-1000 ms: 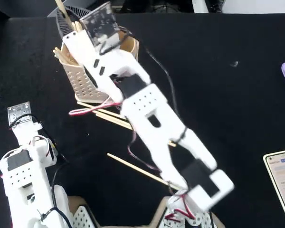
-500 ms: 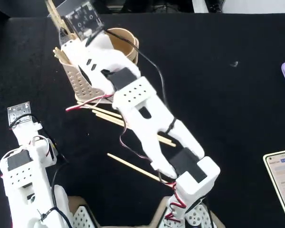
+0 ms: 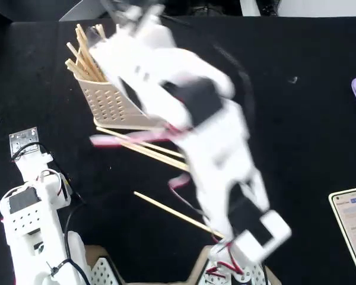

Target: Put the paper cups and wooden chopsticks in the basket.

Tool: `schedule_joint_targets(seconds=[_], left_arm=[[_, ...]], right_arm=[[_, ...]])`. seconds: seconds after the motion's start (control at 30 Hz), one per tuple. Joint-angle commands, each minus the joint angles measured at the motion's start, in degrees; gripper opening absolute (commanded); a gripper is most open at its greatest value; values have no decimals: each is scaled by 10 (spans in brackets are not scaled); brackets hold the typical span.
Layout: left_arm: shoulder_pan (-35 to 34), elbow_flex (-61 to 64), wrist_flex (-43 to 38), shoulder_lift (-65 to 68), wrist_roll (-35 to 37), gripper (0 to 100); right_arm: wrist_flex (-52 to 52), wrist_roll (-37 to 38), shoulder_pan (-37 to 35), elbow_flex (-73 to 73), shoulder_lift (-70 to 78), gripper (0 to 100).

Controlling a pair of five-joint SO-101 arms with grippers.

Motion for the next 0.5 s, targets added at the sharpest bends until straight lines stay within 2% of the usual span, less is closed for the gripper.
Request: schedule_joint_targets(seconds=[0.0,0.1,0.2,0.33,0.47], left_arm=[[7,-3,-8,-4,3,175],[13,-8,-7,-4,3,177],[46,-8,-4,-4,-5,177],[80,-8,17,-4,-25,178],[87,-30,30,-3,-31,178]], right_arm=[[238,-2,13,-37,-81,205],[233,-3,69,74,-147,173],[198,4,124,225,-221,141],[189,79,148,445,-305,139],[129,140,165,695,-376,144]])
